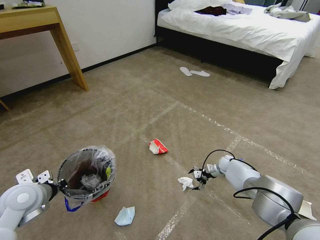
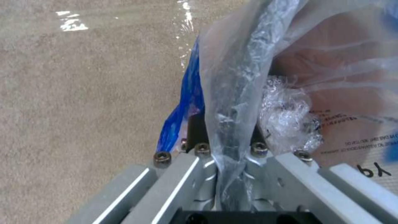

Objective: Pick up the trash bin and place the garbage on the floor into it.

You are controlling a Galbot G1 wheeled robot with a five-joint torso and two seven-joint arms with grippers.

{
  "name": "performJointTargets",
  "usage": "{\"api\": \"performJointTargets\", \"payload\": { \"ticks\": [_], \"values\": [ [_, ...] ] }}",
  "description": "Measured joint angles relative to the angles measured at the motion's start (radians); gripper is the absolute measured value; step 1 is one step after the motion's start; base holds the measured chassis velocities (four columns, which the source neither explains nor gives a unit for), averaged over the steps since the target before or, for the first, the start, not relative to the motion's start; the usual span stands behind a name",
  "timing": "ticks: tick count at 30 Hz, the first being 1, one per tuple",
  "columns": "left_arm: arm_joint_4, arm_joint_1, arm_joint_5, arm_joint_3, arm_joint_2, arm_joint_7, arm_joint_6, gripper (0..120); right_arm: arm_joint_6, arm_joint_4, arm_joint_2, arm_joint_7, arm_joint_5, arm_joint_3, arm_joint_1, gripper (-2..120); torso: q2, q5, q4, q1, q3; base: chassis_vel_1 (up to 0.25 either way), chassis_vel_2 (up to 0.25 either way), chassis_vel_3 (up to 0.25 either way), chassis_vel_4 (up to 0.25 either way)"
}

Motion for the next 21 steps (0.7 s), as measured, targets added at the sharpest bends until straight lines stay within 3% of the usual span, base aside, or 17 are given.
{"api": "performJointTargets", "payload": {
  "ticks": [21],
  "values": [
    [-0.021,0.009,0.01,-0.005,-0.014,0.011,0.0,1,-0.077,-0.106,0.07,0.111,0.058,-0.068,-0.02,100,0.0,0.0,0.0,0.0,0.0,0.0,0.0,0.0,0.0]
  ]
}}
